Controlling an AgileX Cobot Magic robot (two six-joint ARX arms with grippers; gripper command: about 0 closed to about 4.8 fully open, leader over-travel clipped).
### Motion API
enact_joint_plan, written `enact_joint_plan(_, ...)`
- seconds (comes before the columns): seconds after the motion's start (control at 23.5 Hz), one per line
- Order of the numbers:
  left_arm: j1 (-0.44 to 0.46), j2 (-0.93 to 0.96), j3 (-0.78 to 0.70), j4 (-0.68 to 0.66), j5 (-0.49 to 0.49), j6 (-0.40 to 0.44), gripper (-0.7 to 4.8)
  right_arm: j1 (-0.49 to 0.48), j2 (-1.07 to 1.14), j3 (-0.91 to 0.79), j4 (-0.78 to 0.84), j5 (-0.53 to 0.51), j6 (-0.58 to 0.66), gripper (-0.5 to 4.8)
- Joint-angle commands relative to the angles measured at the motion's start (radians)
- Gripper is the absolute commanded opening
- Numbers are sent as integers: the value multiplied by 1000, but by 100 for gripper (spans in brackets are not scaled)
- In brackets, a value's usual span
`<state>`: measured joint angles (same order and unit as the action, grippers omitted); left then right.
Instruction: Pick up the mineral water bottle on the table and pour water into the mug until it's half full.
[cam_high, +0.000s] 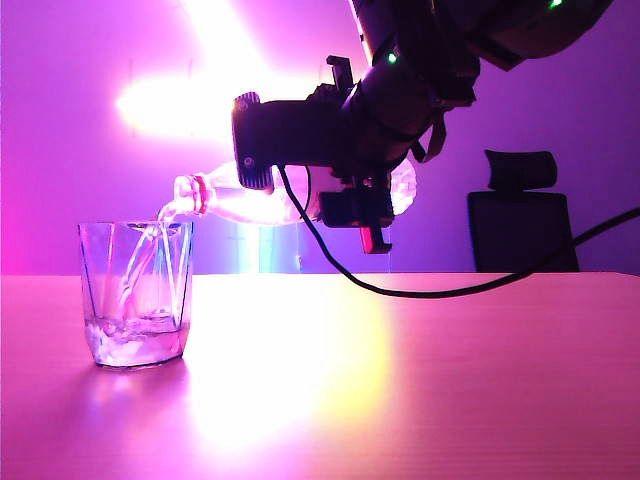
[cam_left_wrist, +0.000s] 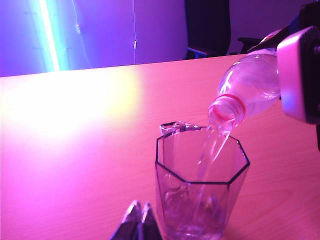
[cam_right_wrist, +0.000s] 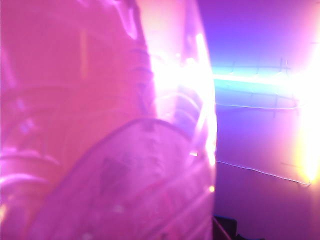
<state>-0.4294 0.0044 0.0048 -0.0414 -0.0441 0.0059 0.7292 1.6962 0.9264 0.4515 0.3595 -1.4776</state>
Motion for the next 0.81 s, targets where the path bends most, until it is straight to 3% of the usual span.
enact_joint_plan(0.04, -1, 2, 4, 13, 3, -3, -2, 4, -10, 11, 55, 5, 3, 278)
enact_joint_plan(0.81, -1, 2, 4, 13, 3, -3, -2, 5, -10, 11, 55, 24, -16, 278)
